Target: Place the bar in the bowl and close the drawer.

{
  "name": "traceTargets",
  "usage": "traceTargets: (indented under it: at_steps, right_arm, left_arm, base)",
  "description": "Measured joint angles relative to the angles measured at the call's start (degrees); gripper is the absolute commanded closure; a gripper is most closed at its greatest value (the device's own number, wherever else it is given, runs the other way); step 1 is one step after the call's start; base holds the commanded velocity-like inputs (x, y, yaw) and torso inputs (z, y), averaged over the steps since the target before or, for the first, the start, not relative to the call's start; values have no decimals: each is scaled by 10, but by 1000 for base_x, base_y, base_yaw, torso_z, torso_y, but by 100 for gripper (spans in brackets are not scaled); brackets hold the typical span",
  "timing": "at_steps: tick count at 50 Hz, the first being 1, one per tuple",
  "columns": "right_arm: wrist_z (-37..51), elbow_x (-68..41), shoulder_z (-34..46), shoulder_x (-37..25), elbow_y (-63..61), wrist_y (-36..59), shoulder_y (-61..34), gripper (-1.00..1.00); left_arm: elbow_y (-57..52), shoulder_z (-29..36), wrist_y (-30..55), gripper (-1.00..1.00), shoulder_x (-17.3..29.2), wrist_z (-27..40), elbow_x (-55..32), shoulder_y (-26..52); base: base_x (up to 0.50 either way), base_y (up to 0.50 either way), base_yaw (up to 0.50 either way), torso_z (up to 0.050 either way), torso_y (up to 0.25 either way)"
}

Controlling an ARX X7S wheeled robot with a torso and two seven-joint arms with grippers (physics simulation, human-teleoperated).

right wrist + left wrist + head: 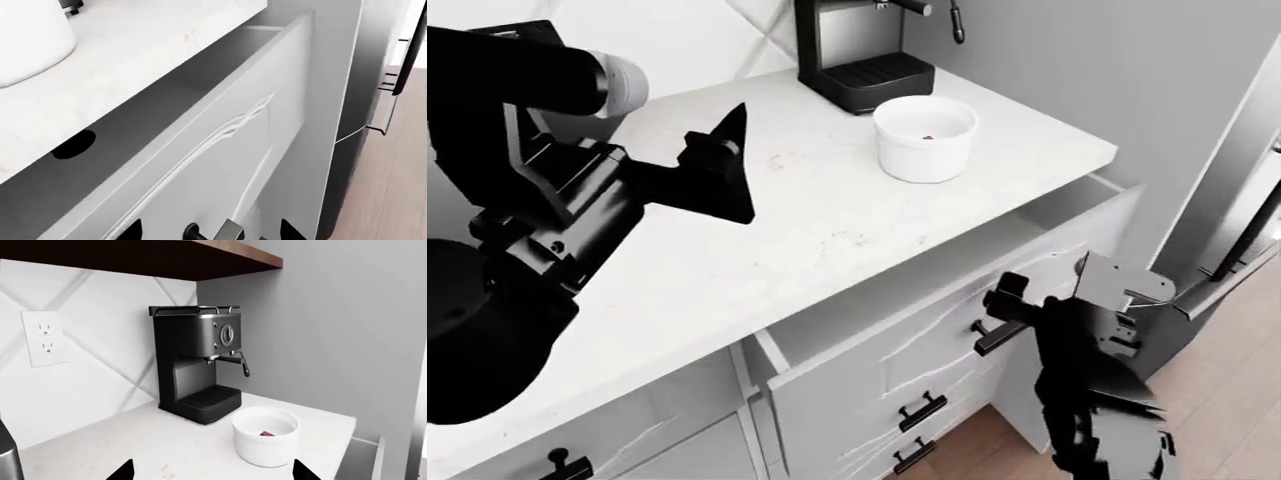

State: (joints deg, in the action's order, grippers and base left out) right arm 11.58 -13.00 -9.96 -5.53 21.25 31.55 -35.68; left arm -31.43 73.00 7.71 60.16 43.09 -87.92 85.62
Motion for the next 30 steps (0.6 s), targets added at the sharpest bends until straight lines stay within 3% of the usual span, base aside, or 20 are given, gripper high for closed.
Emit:
traceTargets:
  at_steps: [10, 18, 30]
  right_arm:
    - [38, -76, -55, -33, -338, 202, 74, -100]
    - [58, -157, -164, -69, -567, 380, 84, -100]
    - [284, -560, -407, -196, -694, 507, 115, -100]
  left_arm:
    - [25, 14, 27, -100, -55, 11, -19, 6]
    - [55, 29, 48, -100, -118, 15, -33, 11]
    - [121, 48, 42, -100, -220, -48, -13, -5]
  base:
    - [0, 0, 0, 0, 0]
    - [0, 0, 0, 0, 0]
    - [0, 0, 0, 0, 0]
